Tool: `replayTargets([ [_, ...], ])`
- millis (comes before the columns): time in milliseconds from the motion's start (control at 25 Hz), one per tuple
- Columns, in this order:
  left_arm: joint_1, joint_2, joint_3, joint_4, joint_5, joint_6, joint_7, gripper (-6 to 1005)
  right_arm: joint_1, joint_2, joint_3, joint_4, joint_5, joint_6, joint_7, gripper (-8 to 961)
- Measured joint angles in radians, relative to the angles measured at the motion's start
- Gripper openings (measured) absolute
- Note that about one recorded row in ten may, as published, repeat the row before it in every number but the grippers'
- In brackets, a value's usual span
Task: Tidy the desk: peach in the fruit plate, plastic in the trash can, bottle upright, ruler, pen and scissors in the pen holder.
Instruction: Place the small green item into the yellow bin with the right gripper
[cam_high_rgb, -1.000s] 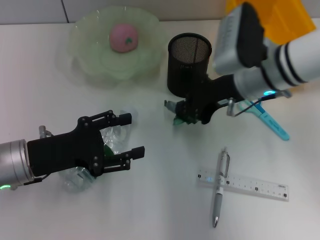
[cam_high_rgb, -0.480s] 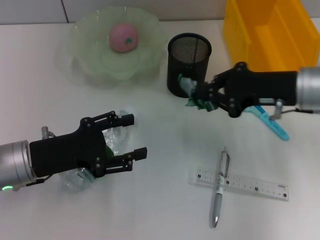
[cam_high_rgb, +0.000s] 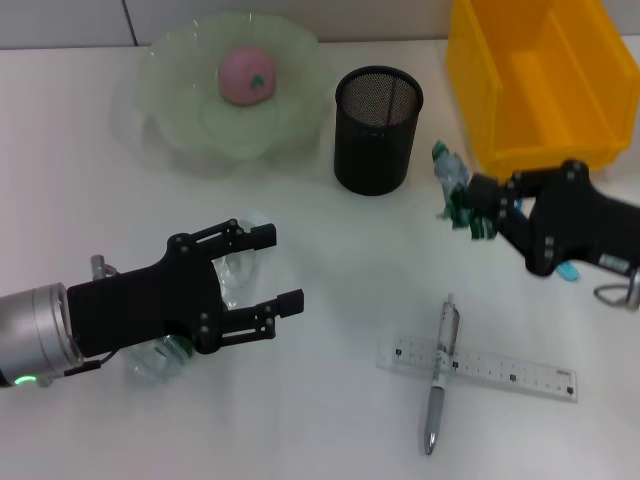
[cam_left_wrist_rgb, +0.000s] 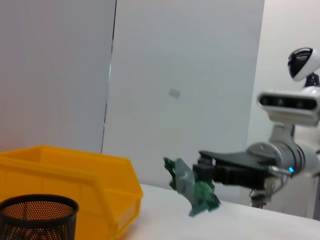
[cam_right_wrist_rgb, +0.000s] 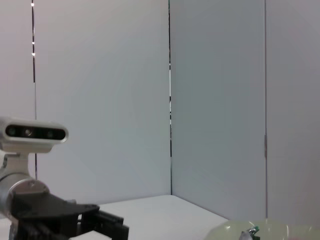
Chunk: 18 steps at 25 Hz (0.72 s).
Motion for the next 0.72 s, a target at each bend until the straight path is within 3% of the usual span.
replayTargets([
  [280,0.001,-0.002,0.006,-0.038,-0.007,-0.017,0.019,797,-0.028,0.021,0.024,0.088,0.0,0.02,-0.141,30],
  [720,0.001,-0.001,0.008,-0.043,-0.001,-0.013,0.024,797,-0.024,0.023,0.031,0.101,0.0,0.021,-0.141,38],
])
